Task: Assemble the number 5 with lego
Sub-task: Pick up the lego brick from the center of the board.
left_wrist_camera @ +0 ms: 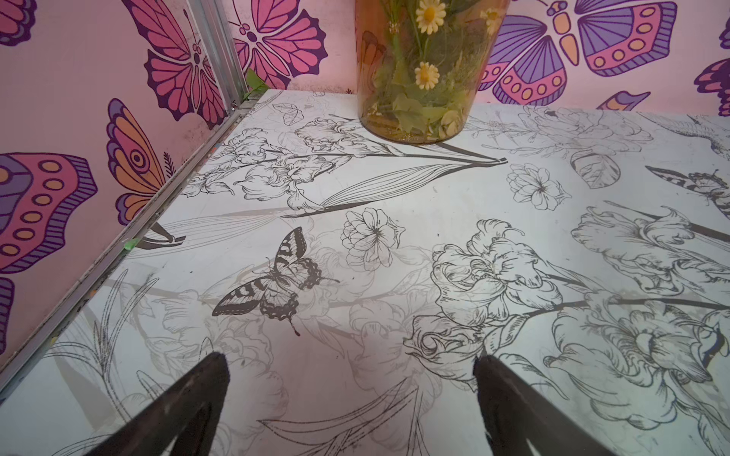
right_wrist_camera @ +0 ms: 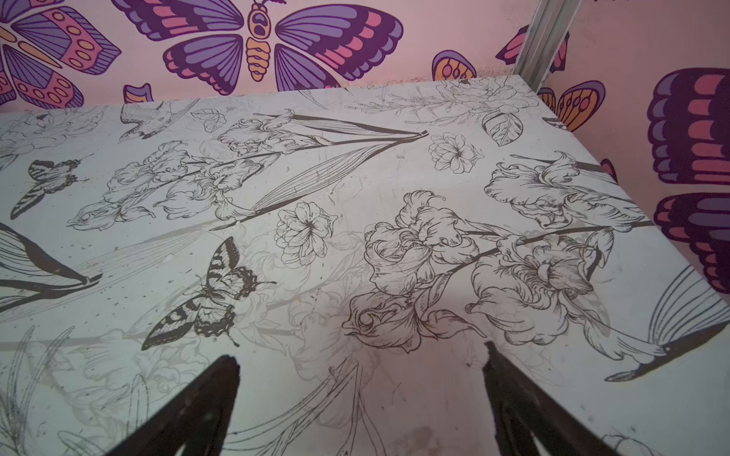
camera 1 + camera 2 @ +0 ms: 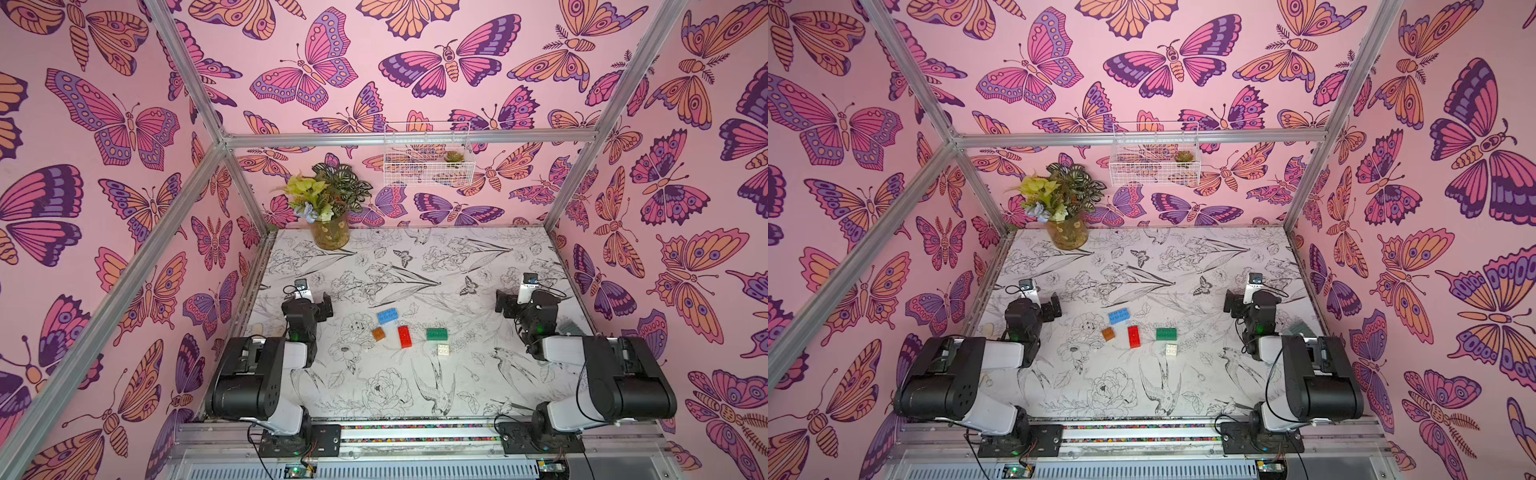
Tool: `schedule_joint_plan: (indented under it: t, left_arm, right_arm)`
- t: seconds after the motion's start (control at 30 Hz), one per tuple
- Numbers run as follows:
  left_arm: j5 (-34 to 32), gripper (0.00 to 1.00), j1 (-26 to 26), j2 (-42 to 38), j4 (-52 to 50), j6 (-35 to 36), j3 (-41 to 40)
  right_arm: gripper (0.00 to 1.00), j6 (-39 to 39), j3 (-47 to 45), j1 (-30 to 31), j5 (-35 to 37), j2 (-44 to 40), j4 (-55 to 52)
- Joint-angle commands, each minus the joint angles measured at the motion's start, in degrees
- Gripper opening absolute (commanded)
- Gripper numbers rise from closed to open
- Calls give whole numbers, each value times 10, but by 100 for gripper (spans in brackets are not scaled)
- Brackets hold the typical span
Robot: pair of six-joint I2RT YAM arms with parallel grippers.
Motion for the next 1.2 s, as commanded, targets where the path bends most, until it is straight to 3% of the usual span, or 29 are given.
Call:
schedule_joint_plan:
  t: [0.0, 0.87, 0.9, 1.03, 1.17]
  left_arm:
    - [-7, 100, 4, 5, 15, 7, 6]
    - [14, 100, -4, -10, 3, 26, 7]
    - [13, 100, -11, -27, -23, 36, 15]
    - [-57, 100, -45, -109, -161, 46, 56]
    - [-41, 100, -60, -189, -299, 9, 104]
  right_arm:
    - [99, 3, 13, -3, -4, 7, 10]
    - [99, 1, 13, -3, -9, 2, 23]
    - [99, -4, 25, -3, -22, -15, -14]
    - [99, 7, 161, 11, -8, -89, -342]
    - [99, -29, 246, 100, 44, -113, -523]
